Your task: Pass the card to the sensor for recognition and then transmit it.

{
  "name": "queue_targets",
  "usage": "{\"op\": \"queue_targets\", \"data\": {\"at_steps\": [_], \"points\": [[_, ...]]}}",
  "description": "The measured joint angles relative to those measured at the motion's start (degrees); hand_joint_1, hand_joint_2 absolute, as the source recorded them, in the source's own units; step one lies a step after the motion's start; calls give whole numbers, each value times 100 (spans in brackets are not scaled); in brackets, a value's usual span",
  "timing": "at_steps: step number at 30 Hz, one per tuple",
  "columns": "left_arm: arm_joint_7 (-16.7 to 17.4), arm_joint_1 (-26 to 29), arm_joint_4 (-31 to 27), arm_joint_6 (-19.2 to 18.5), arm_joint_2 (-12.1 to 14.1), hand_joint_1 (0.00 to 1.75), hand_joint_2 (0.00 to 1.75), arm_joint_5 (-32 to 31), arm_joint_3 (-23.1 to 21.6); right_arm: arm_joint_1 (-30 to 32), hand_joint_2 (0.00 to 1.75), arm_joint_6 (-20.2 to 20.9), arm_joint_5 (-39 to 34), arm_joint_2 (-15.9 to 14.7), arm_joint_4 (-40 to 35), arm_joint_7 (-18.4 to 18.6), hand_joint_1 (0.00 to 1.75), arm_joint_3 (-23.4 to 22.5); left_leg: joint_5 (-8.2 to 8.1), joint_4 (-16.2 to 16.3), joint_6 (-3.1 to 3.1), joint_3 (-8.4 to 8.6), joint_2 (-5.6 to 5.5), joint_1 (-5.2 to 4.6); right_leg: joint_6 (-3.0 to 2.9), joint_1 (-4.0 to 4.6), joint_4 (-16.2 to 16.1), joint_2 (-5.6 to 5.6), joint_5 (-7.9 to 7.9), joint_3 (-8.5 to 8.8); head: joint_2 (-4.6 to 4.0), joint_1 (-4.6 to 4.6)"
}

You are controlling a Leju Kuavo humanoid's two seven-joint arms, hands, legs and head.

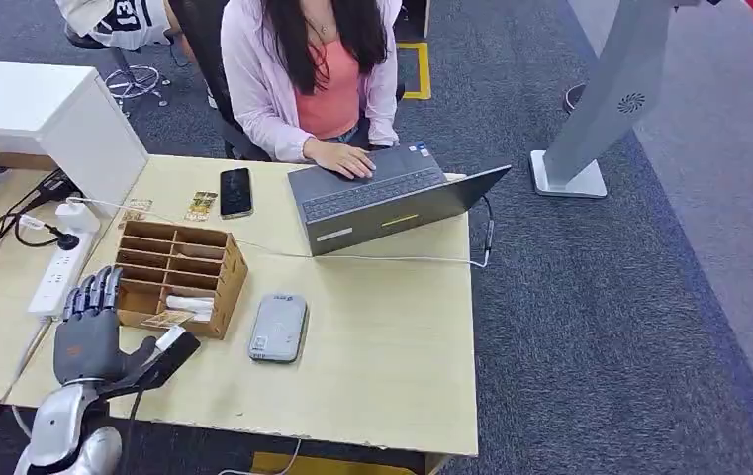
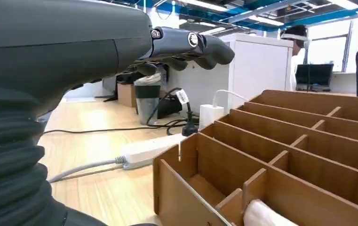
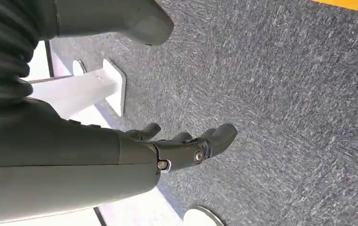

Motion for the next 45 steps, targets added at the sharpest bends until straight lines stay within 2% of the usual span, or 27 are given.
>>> {"op": "queue_targets", "data": {"at_steps": [29,45], "points": [[-9,-199,389,-164,-144,0,175,-116,0,-2,175,15,50,0,0,-26,0,28,0,0,0,0,0,0,0,0,0,0,0,0,0,0],[-37,-286,599,-83,-171,0,175,-44,0,-2,175,15,66,0,0,-44,0,31,0,0,0,0,0,0,0,0,0,0,0,0,0,0]]}}
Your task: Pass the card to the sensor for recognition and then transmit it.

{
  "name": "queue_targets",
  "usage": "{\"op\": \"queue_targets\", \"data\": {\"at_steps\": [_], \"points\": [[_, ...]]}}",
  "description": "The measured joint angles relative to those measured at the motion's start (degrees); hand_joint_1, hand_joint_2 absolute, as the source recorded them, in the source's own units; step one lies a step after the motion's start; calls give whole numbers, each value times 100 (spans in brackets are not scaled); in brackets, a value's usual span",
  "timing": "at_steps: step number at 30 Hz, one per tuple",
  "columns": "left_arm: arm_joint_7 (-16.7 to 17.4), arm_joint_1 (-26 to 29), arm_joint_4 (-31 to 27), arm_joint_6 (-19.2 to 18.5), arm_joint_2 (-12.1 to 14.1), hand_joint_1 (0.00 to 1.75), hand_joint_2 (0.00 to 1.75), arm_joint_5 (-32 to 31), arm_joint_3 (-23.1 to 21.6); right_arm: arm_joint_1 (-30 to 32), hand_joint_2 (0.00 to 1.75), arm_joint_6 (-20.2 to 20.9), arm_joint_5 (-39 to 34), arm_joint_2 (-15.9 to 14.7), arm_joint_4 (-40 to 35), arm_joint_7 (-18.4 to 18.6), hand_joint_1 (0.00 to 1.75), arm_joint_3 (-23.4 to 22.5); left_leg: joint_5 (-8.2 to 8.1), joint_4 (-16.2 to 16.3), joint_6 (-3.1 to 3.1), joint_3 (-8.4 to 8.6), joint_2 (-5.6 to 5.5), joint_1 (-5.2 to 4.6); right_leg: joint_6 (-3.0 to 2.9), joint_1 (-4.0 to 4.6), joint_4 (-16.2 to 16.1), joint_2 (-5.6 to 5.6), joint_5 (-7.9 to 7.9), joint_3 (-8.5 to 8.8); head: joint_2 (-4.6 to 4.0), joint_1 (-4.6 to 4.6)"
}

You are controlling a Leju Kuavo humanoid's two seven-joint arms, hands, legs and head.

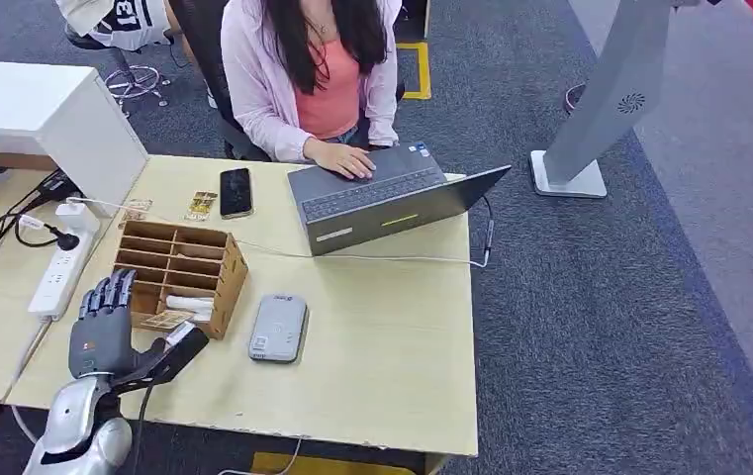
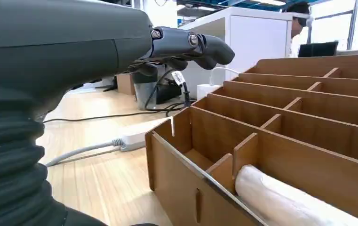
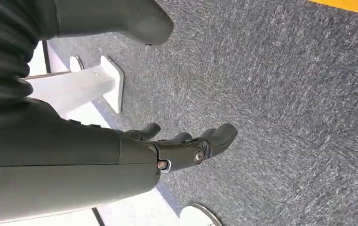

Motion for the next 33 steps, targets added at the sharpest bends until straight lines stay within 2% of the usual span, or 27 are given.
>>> {"op": "queue_targets", "data": {"at_steps": [11,12,33], "points": [[-50,-1,20,-2,7,0,175,9,0,0,175,20,0,0,0,2,0,0,0,0,0,0,0,0,0,0,0,0,0,0,0,0],[-50,-1,20,-2,7,175,175,9,0,0,175,18,2,0,0,2,0,0,0,0,0,0,0,0,0,0,0,0,0,0,0,0],[-179,14,33,133,9,175,175,81,0,0,175,22,22,0,0,2,0,2,0,0,0,0,0,0,0,0,0,0,0,1,0,0]]}}
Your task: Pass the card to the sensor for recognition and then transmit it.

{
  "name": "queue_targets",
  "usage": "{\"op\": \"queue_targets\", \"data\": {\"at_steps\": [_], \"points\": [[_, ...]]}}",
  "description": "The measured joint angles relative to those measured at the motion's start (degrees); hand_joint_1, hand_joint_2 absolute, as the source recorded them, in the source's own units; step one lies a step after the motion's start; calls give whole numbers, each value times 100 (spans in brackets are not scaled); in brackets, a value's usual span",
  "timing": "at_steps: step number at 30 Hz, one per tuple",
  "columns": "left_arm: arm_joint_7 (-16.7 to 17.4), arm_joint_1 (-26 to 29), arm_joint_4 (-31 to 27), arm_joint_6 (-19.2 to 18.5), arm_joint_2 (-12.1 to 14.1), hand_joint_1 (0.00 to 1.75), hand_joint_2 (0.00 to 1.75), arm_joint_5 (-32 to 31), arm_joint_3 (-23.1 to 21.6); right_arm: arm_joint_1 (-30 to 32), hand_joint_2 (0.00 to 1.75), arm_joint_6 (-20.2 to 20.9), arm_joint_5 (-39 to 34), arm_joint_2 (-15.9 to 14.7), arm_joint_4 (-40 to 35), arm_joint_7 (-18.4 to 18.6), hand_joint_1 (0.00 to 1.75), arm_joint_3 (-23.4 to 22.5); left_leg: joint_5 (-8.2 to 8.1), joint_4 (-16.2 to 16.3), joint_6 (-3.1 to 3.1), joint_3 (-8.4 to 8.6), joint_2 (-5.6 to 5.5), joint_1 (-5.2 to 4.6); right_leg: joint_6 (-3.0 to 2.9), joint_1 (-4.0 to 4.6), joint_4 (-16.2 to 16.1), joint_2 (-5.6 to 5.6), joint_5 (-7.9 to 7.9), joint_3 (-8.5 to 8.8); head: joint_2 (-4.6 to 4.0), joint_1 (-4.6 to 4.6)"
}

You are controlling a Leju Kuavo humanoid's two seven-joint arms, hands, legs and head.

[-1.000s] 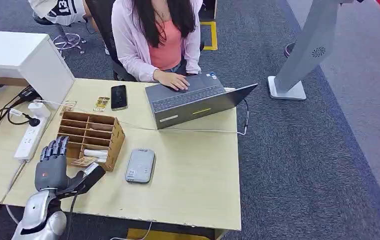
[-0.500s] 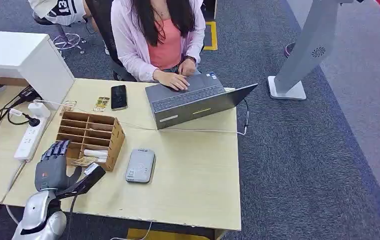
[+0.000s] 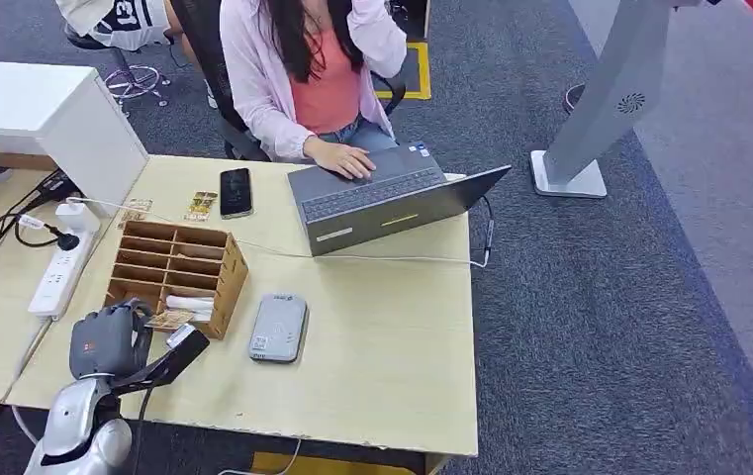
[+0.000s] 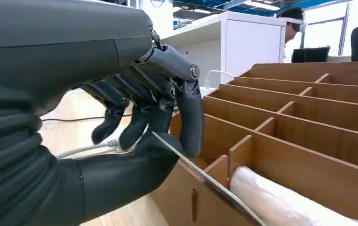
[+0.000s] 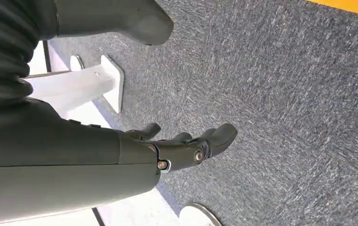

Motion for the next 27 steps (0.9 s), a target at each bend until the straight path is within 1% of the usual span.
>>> {"op": "queue_targets", "data": {"at_steps": [9,16,23,27], "points": [[-7,18,0,0,37,175,175,20,0,0,175,4,0,0,0,-2,0,0,0,0,0,0,0,0,0,0,0,0,0,0,0,0],[-92,16,-20,39,81,175,175,37,0,0,175,2,0,0,0,-24,0,0,0,0,0,0,0,0,0,0,0,0,0,0,0,0],[-109,14,-39,166,94,175,175,66,0,-2,175,-13,0,0,0,-35,0,0,0,0,0,0,0,0,0,0,0,0,0,0,0,0],[-109,13,-52,177,94,175,175,74,0,-2,175,-22,0,0,0,-37,0,0,0,0,0,0,0,0,0,0,0,0,0,0,0,0]]}}
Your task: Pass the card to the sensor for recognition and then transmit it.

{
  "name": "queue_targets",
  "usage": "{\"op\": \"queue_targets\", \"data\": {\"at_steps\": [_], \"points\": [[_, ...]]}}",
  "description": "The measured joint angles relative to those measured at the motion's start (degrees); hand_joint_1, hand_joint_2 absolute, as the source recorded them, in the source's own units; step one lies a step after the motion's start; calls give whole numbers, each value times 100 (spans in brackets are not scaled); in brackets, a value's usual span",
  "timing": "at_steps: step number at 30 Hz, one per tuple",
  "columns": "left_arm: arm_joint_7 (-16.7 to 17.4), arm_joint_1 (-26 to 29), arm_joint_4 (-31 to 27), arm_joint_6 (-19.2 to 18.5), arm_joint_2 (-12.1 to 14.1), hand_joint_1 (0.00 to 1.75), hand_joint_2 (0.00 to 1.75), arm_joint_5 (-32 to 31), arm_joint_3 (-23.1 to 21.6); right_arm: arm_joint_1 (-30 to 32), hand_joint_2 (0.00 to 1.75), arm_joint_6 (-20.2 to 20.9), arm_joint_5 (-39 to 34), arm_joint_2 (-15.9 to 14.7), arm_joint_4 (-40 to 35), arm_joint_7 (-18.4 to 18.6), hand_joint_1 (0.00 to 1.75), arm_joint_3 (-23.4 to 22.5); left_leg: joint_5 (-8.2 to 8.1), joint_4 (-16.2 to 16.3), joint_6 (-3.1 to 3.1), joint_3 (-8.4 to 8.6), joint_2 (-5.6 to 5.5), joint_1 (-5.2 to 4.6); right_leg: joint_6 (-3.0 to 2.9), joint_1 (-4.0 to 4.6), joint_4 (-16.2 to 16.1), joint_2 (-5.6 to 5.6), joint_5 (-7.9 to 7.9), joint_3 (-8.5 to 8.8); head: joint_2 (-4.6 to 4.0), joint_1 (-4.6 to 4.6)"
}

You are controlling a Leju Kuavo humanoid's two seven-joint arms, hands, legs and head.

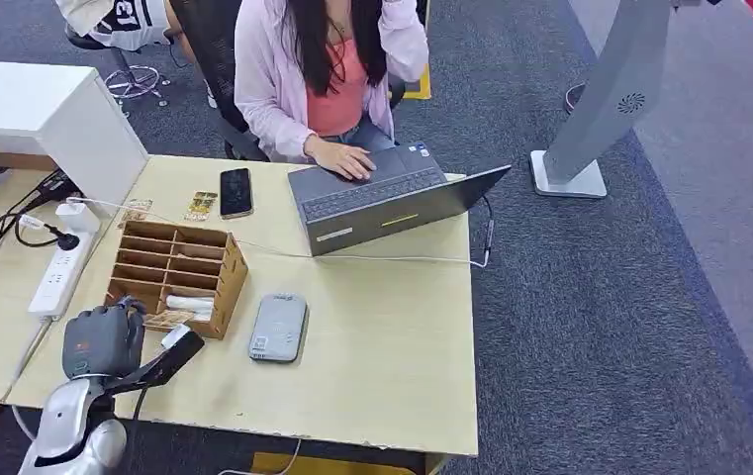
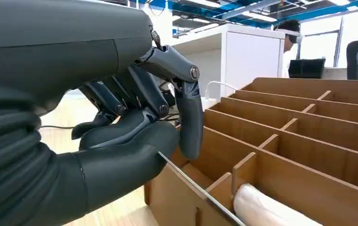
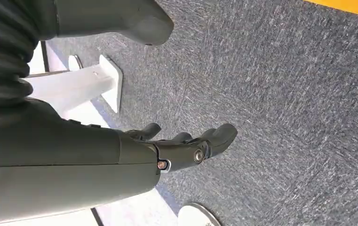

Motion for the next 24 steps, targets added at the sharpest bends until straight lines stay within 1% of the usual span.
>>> {"op": "queue_targets", "data": {"at_steps": [6,9,18,24], "points": [[-2,-1,-17,17,0,175,175,7,0,0,175,0,0,0,2,-4,0,0,0,0,0,0,0,0,0,0,0,0,0,0,0,0],[-57,0,-39,74,0,175,175,28,0,0,175,0,0,0,2,-2,0,0,0,0,0,0,0,0,0,0,0,0,0,0,0,0],[-90,2,-337,122,61,175,175,164,2,0,175,-9,0,0,0,-2,0,0,0,0,0,0,-1,0,0,0,0,-1,0,1,0,0],[-103,4,-409,129,87,175,175,188,7,0,175,-9,0,0,0,-2,0,0,0,0,0,0,0,0,0,0,0,0,0,1,0,0]]}}
